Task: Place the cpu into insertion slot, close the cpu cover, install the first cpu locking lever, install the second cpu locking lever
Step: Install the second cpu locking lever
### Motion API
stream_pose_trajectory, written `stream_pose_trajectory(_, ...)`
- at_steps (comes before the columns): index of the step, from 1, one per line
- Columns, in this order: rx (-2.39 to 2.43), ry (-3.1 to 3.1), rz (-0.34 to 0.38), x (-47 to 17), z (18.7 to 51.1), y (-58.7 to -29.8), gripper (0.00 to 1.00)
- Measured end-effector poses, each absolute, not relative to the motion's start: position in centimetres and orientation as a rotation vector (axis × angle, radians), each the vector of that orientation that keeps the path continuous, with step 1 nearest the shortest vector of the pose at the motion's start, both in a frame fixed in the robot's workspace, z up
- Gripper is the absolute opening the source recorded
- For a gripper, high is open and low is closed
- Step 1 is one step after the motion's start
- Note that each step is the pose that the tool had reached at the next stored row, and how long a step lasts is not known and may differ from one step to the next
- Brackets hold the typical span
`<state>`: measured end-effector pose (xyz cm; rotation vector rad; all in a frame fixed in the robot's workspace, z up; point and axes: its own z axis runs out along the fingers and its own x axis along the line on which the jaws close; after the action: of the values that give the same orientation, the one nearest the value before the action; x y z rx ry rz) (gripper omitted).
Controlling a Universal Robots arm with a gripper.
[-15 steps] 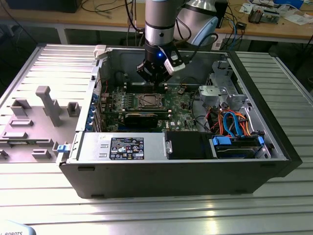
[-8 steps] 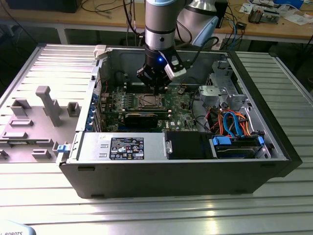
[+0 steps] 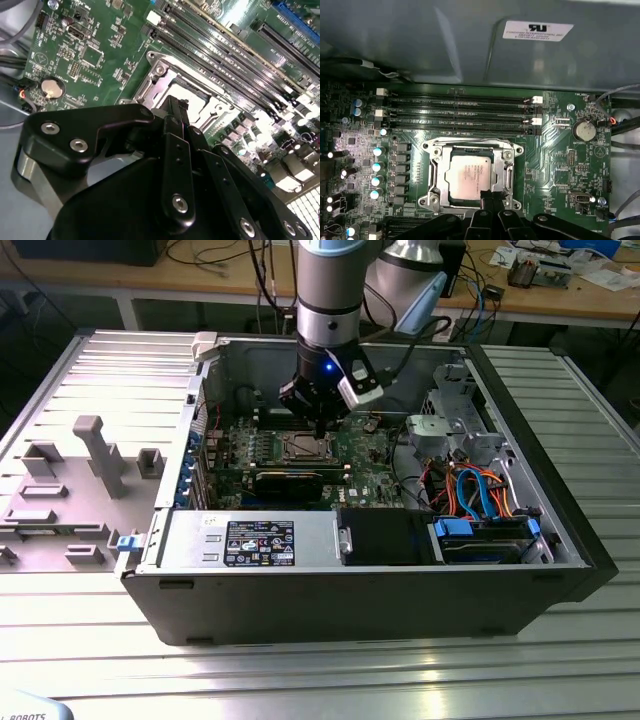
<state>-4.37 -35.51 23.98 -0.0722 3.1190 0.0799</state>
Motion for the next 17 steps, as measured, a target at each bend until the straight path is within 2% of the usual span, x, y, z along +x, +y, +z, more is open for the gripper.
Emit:
stream_pose_trajectory(10, -0.072, 3.119, 0.086, -4.4, 24.0, -37.9, 0.11)
stream_pose_trajectory(17, -0.069, 3.119, 0.115, -4.7, 24.7, -38.2, 0.11)
